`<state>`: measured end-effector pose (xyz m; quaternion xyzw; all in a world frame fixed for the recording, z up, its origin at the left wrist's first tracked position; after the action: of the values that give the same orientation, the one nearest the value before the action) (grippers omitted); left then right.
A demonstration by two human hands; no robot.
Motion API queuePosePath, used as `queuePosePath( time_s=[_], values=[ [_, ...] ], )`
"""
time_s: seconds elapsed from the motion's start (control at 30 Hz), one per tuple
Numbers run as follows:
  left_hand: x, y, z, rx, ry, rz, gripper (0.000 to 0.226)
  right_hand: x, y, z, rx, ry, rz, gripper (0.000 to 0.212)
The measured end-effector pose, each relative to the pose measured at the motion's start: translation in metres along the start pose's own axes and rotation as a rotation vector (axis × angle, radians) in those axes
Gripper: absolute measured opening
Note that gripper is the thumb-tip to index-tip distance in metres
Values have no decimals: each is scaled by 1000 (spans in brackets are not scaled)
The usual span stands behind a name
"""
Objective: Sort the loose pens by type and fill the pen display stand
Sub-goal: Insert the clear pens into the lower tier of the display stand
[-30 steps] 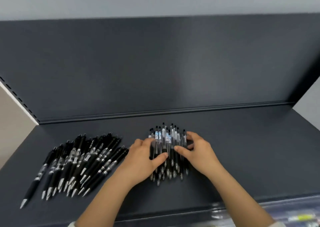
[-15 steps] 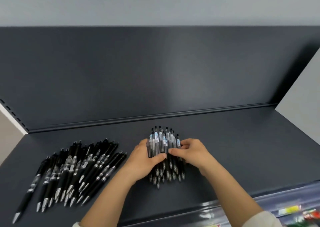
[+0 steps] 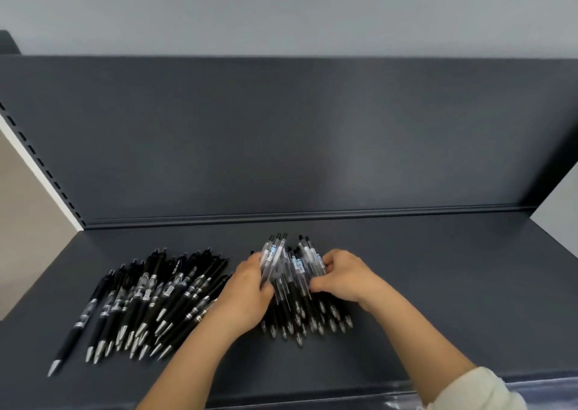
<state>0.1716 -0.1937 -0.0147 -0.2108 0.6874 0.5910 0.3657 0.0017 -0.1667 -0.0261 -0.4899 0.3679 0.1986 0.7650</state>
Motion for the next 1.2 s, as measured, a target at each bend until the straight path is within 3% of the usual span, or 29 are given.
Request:
queuePosePath(
  time_s=[0.23, 0.47, 0.57, 0.7, 0.77, 0.83, 0.97, 1.1, 1.2],
  values=[
    [1, -6, 2, -27, -1, 23, 46, -5, 2, 0, -60, 40, 165, 19],
    [-11, 9, 0, 4, 158, 55, 37, -17, 15, 1, -80, 96, 143, 12],
    [-18, 17, 0, 17, 224, 130, 23, -31, 21, 4, -53, 127, -89, 9],
    [-17, 36, 4, 28, 227, 302, 4, -45, 22, 19, 76, 138, -758, 10],
    [-12, 48, 8, 47, 195, 357, 15, -44, 22, 26, 142, 120, -1043, 10],
    [0, 62, 14, 45, 102, 403, 23, -43, 20, 32, 152, 110, -1151, 13],
    [22, 77, 24, -93, -114, 700, 16, -42, 20, 45, 162, 146, -1299, 15],
    [24, 85, 27, 87, -95, 564, 7, -45, 22, 64, 161, 195, -1448, 11],
    [35, 90, 30, 148, -176, 553, 17, -45, 24, 83, 133, 208, -1486, 13]
  ],
)
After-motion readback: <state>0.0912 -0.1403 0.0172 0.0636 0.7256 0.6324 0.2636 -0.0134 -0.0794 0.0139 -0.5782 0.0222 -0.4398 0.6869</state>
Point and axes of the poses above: each hand's wrist, its own z-axis away from the middle knuckle, its own x-axis out of the palm, y = z × x, the point moved 8 cm from there along -z, towards the middle knuckle, and after that the axes turned 11 degrees about y, right-handed, at the moved point
